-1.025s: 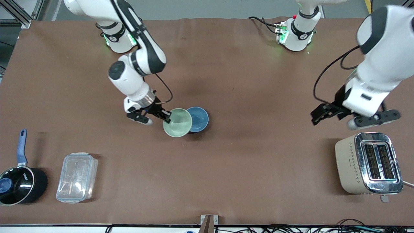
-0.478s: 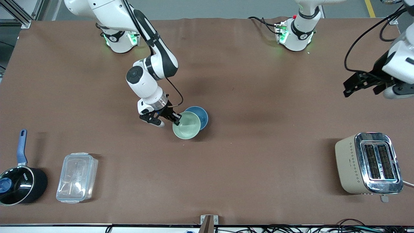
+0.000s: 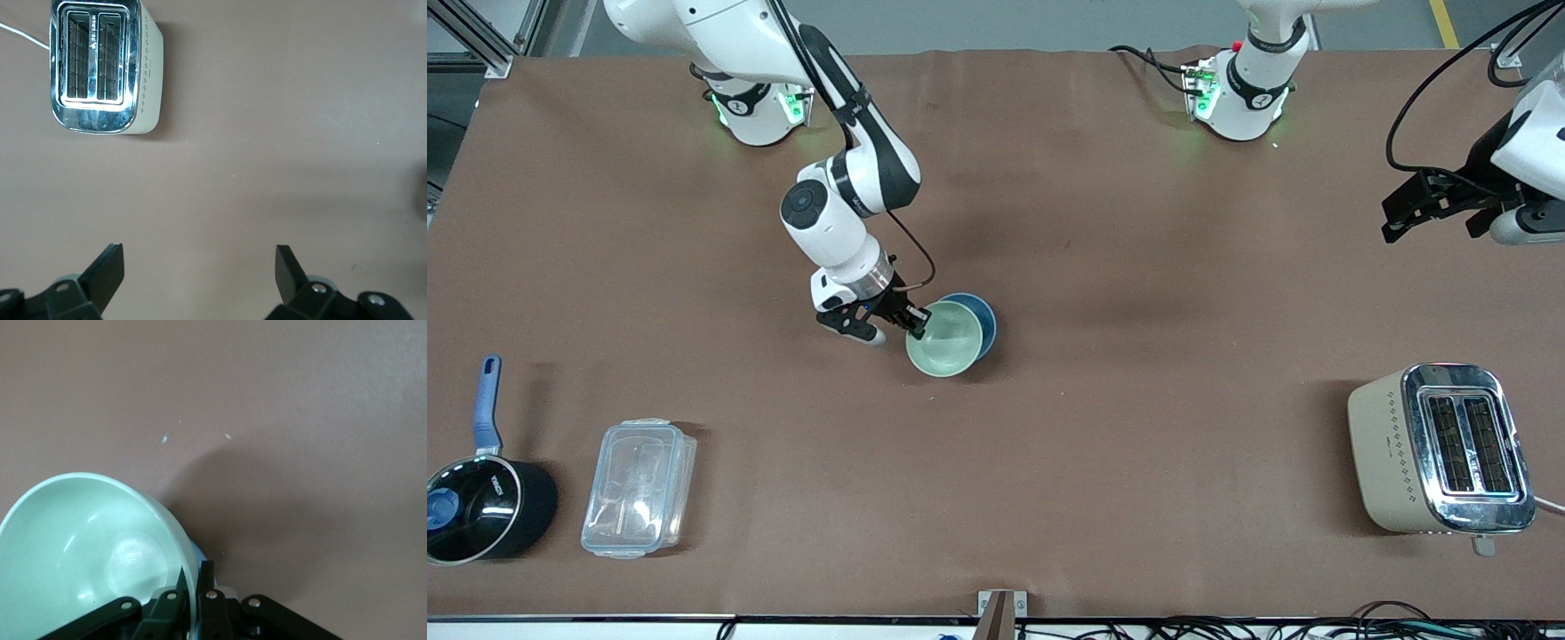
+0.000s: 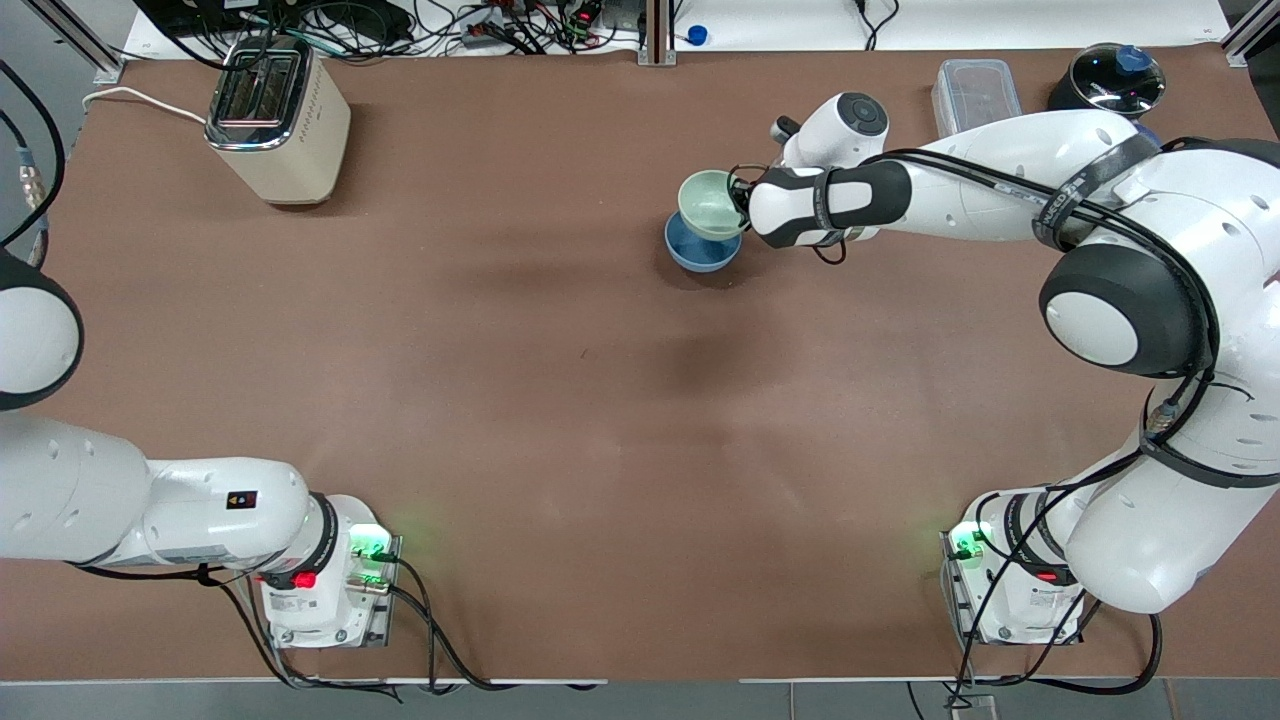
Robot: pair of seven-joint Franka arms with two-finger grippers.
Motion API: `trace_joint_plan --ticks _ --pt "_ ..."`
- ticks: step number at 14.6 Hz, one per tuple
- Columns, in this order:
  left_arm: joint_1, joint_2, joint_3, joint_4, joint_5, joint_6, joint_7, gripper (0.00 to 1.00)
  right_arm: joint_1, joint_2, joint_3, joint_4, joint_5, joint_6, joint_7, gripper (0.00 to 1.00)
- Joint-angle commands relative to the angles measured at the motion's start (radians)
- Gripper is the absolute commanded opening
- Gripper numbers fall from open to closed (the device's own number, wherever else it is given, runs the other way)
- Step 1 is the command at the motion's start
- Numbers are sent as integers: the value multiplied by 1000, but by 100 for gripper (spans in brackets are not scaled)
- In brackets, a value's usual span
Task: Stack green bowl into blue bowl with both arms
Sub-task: 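Lower the green bowl into the blue bowl and open the right gripper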
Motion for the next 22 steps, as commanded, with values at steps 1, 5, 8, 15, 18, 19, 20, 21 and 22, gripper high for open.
trace_joint_plan --ticks 1,5,8,15,18,19,20,21,22 --pt "1 -18 -4 -18 0 -9 15 100 16 -46 -13 -33 -14 -52 27 3" --pt "1 -15 -4 -15 -1 -6 12 100 40 -46 -11 -52 -14 -54 30 6" --pt "3 -13 -3 -16 -12 -4 9 100 57 -45 -10 -50 -14 -54 50 8" --pt "1 -4 -3 -15 -10 28 -6 100 74 -83 -11 -49 -14 -92 61 15" --pt "1 2 -4 -13 -10 39 -5 100 51 -179 -29 -41 -14 -184 59 24" --pt "1 2 -4 -13 -10 46 -5 100 45 -214 -51 -39 -14 -205 59 30" --pt "0 4 -4 -15 -10 49 -6 100 40 -250 -68 -39 -16 -228 58 37" --pt "-2 7 -3 -15 -10 51 -5 100 31 -282 -85 -36 -19 -262 53 40" --pt "-2 10 -4 -15 -9 51 -5 100 30 -293 -91 -35 -19 -287 53 38"
